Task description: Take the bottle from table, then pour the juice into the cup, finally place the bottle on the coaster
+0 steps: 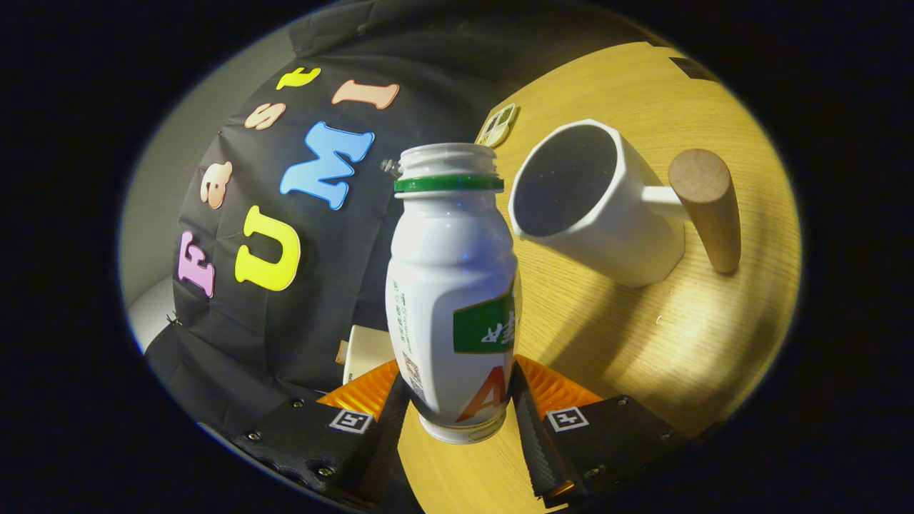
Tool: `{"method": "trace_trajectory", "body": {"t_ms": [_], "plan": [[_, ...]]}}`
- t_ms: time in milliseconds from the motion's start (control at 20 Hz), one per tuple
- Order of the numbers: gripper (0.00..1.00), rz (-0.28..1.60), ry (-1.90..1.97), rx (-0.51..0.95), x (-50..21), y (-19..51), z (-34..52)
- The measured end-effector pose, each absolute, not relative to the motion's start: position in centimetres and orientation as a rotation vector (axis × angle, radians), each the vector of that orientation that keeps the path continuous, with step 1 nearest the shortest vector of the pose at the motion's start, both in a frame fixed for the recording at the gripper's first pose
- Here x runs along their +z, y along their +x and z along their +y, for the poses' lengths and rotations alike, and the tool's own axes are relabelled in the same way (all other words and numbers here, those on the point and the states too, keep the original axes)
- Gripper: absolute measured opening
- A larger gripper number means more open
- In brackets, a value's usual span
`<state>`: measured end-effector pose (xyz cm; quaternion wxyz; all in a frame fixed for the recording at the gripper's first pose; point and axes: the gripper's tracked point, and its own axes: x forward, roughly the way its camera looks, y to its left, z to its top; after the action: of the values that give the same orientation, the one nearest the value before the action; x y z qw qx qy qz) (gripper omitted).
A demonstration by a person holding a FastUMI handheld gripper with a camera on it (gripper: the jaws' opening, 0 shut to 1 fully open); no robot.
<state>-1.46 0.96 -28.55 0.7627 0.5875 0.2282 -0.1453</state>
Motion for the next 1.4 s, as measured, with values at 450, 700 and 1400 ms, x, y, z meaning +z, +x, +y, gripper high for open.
{"method": "trace_trajectory", "body": {"t_ms": [450, 700, 1400], "plan": [[0.73, 0.51, 1.413, -0.332, -28.0, -1.5, 0.8], [0.74, 0.531, 1.48, -0.332, -27.7, -1.4, 1.3], [0.74, 0.548, 1.666, -0.358, -26.1, -0.9, 2.1]]}}
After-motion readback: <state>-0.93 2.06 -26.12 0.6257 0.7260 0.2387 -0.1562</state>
